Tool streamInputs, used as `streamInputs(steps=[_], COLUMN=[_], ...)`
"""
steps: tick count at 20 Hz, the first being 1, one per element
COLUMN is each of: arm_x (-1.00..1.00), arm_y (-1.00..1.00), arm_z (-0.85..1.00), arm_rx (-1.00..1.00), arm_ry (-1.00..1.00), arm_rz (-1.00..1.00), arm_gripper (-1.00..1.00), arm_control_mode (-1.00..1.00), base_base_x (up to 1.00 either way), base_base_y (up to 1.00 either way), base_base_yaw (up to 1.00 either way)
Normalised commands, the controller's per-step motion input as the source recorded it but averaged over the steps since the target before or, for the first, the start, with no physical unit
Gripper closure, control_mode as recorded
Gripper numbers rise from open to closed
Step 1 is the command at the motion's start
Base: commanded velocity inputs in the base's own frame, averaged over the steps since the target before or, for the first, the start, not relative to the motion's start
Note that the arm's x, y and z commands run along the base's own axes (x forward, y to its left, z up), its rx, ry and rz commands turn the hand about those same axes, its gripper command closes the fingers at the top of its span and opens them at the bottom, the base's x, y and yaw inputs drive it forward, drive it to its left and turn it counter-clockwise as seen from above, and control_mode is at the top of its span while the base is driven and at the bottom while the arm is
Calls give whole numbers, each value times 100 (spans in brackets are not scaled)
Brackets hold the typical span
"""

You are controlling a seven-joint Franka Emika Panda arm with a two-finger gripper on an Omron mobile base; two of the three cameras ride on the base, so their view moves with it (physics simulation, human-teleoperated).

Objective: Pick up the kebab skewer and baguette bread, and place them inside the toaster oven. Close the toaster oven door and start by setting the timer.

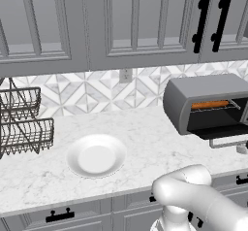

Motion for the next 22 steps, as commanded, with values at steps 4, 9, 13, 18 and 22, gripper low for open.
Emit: streamInputs(steps=[4, 9, 13, 18, 22], arm_x=[21, 31, 39, 40, 41], arm_y=[0, 0, 2, 4, 6], arm_z=[58, 48, 46, 38, 23], arm_rx=[4, 2, 2, 1, 0], arm_ry=[-10, -6, -4, -1, 0], arm_rz=[0, 0, 0, 0, 0], arm_gripper=[-100, -100, -100, -100, -100], arm_control_mode=[-100, -100, -100, -100, -100], base_base_x=[0, 0, 0, 0, 0], base_base_y=[0, 0, 0, 0, 0], base_base_yaw=[0, 0, 0, 0, 0])
